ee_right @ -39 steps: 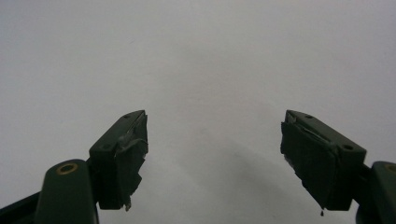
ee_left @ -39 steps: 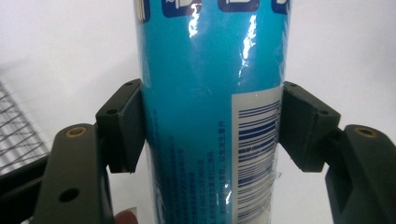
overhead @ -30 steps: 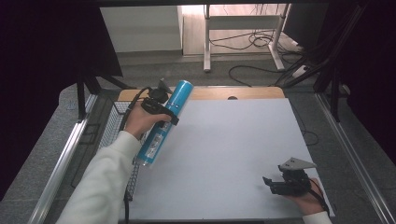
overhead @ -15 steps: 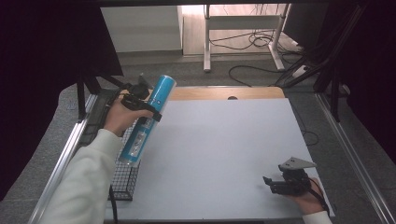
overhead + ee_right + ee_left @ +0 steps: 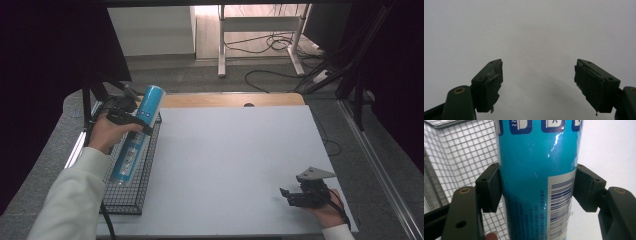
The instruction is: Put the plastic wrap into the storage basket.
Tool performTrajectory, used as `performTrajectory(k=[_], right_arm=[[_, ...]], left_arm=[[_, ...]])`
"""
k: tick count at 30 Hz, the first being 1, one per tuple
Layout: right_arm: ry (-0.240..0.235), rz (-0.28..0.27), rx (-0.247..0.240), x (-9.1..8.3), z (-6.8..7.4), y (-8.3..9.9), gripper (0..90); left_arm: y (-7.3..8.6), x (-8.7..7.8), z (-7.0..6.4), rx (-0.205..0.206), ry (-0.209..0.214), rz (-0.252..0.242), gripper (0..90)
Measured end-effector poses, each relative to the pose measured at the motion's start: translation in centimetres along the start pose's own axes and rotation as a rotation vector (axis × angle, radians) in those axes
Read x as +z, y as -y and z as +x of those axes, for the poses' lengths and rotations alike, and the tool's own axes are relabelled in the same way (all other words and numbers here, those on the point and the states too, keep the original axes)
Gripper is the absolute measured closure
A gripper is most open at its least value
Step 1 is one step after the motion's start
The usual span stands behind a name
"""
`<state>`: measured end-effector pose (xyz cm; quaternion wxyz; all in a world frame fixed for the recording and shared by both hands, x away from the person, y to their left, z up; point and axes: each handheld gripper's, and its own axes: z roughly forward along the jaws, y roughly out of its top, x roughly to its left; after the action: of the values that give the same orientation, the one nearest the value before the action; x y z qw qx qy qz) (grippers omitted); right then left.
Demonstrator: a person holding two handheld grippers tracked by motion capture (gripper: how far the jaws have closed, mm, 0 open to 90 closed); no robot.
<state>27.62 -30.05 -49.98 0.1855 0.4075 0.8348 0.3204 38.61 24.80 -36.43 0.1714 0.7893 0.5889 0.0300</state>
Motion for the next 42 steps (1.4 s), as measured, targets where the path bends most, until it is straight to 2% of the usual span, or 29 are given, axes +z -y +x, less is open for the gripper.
performTrajectory(k=[10, 16, 21, 26, 34, 42], right_arm=[[-0.01, -0.012, -0.009, 0.0, 0.2, -0.3, 23.1], [-0.008, -0.019, -0.01, -0.2, 0.2, -0.3, 23.1], [-0.007, -0.019, -0.012, -0.1, 0.2, -0.3, 23.1], [-0.005, -0.022, -0.007, -0.2, 0.0, -0.3, 23.1], [-0.004, -0.023, -0.01, -0.2, 0.0, -0.4, 23.1], [-0.002, -0.022, -0.01, -0.3, 0.0, -0.3, 23.1]], left_arm=[[1.4, 0.1, 1.7, -0.031, -0.021, 0.004, 31.9], [2.0, 0.9, 2.5, -0.048, -0.035, 0.024, 31.9], [2.5, 1.5, 2.9, -0.058, -0.028, 0.041, 31.9], [3.3, 2.9, 3.3, -0.064, -0.027, 0.063, 31.9], [3.8, 4.6, 3.7, -0.076, -0.027, 0.079, 31.8], [4.1, 6.4, 4.1, -0.099, -0.05, 0.087, 31.8]])
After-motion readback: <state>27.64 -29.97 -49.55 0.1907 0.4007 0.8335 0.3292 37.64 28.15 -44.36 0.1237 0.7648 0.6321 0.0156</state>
